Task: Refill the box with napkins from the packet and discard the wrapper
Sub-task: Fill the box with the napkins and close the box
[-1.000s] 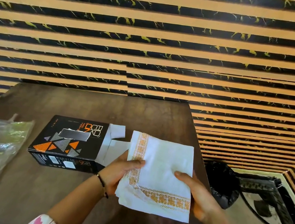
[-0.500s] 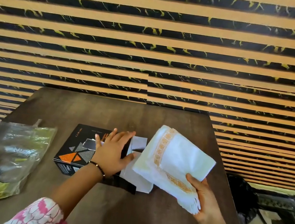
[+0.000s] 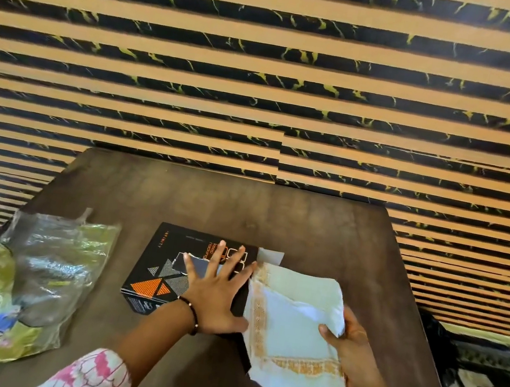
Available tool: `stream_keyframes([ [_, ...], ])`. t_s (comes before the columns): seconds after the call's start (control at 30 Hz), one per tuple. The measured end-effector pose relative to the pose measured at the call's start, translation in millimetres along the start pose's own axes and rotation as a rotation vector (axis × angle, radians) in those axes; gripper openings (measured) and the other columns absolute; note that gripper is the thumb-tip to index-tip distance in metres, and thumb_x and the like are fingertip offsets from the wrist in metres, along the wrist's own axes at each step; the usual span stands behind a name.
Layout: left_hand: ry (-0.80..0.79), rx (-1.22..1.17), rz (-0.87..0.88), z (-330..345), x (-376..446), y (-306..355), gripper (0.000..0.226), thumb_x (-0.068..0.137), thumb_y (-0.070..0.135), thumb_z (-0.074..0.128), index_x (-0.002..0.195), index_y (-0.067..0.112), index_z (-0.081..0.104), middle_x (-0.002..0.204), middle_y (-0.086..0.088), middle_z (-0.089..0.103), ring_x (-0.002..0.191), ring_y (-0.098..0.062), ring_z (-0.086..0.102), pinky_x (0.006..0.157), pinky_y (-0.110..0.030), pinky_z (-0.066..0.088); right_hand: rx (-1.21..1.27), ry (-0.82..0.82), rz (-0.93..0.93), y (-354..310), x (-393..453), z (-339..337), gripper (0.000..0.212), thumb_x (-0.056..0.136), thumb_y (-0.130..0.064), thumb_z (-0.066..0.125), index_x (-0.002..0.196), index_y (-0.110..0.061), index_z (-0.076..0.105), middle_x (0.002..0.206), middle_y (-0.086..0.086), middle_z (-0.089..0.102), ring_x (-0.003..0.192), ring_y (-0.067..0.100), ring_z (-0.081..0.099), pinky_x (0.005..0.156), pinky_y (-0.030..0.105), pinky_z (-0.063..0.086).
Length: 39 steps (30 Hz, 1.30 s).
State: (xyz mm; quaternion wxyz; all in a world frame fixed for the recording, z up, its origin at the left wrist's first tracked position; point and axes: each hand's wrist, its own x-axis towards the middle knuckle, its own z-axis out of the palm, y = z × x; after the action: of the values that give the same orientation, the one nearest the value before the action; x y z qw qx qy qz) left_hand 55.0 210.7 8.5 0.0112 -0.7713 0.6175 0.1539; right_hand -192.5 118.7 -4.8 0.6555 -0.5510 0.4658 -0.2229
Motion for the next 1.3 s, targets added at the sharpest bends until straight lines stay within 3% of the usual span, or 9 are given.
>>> stream_keyframes([
  [0.1,0.01,-0.002,0.006,1,0,1,0.1,0.069,0.067,0.052,0.143,0.042,-0.009,0.155,0.008,-0.022,0.129,-0.019,-0.04,0.095,-0.078,-0.017,-0.156,0.003,-0.001,-10,3,-1,0.052,0.07,-0.04,0.077,0.115,-0.028,0.054,0.11,0.001,0.068,0.091,0.023,0.07,0.076,0.033,0.059],
  [0.2,0.009,-0.005,0.0,-1,-1,2,0.098,0.07,0.069,0.051,0.144,0.041,-0.008,0.155,0.008,-0.022,0.132,-0.021,-0.038,0.096,-0.078,-0.017,-0.215,0.0,0.018,-17,13,-3,0.039,0.083,-0.02,0.067,0.118,-0.027,0.051,0.114,0.003,0.065,0.095,0.02,0.067,0.074,0.026,0.057],
  [0.3,0.005,0.021,-0.012,-3,-1,5,0.098,0.072,0.072,0.047,0.144,0.04,-0.01,0.155,0.007,-0.022,0.137,-0.026,-0.033,0.095,-0.076,-0.017,-0.245,-0.017,0.067,-20,24,-4,0.04,0.088,-0.016,0.061,0.125,-0.024,0.049,0.114,0.003,0.065,0.099,0.023,0.064,0.079,0.036,0.056],
  [0.47,0.023,0.074,-0.031,-4,-3,10,0.104,0.069,0.08,0.041,0.141,0.037,-0.021,0.154,0.006,-0.026,0.138,-0.025,-0.031,0.093,-0.075,-0.019,-0.106,-0.073,0.227,-35,45,1,0.037,0.089,0.0,0.054,0.114,-0.027,0.053,0.108,0.009,0.067,0.098,0.032,0.065,0.081,0.048,0.054],
  [0.67,0.043,0.036,-0.011,-5,-6,8,0.108,0.066,0.08,0.046,0.141,0.039,-0.021,0.155,0.006,-0.022,0.139,-0.025,-0.029,0.093,-0.076,-0.018,-0.044,-0.062,0.326,-40,63,3,0.034,0.086,0.0,0.054,0.112,-0.021,0.056,0.111,0.019,0.065,0.104,0.04,0.061,0.09,0.055,0.05],
  [0.8,0.06,-0.004,-0.009,-5,-4,8,0.103,0.067,0.077,0.049,0.141,0.042,-0.012,0.156,0.006,-0.018,0.14,-0.025,-0.027,0.094,-0.076,-0.018,0.043,-0.011,0.375,-31,66,4,0.034,0.086,0.002,0.052,0.116,-0.013,0.054,0.107,0.024,0.065,0.092,0.039,0.063,0.071,0.045,0.054],
  [0.9,0.066,-0.018,0.007,-6,-4,7,0.096,0.066,0.074,0.051,0.14,0.045,-0.004,0.157,0.005,-0.016,0.141,-0.026,-0.026,0.095,-0.077,-0.015,0.14,0.052,0.376,-22,67,7,0.034,0.085,0.004,0.05,0.115,-0.01,0.056,0.101,0.023,0.065,0.084,0.038,0.063,0.065,0.041,0.053],
  [1.03,0.064,-0.005,0.022,-6,-5,7,0.088,0.069,0.07,0.052,0.139,0.048,0.003,0.156,0.005,-0.018,0.14,-0.027,-0.027,0.095,-0.077,-0.015,0.247,0.093,0.35,-11,68,12,0.038,0.087,0.001,0.048,0.123,-0.01,0.052,0.111,0.025,0.063,0.093,0.042,0.062,0.076,0.049,0.054],
  [1.3,0.044,-0.018,0.02,-4,-3,5,0.096,0.066,0.077,0.05,0.141,0.046,-0.002,0.156,0.005,-0.021,0.139,-0.027,-0.03,0.094,-0.076,-0.018,0.065,0.106,0.138,-1,37,28,0.042,0.092,-0.004,0.052,0.128,-0.023,0.045,0.122,0.008,0.06,0.107,0.031,0.061,0.088,0.053,0.053],
])
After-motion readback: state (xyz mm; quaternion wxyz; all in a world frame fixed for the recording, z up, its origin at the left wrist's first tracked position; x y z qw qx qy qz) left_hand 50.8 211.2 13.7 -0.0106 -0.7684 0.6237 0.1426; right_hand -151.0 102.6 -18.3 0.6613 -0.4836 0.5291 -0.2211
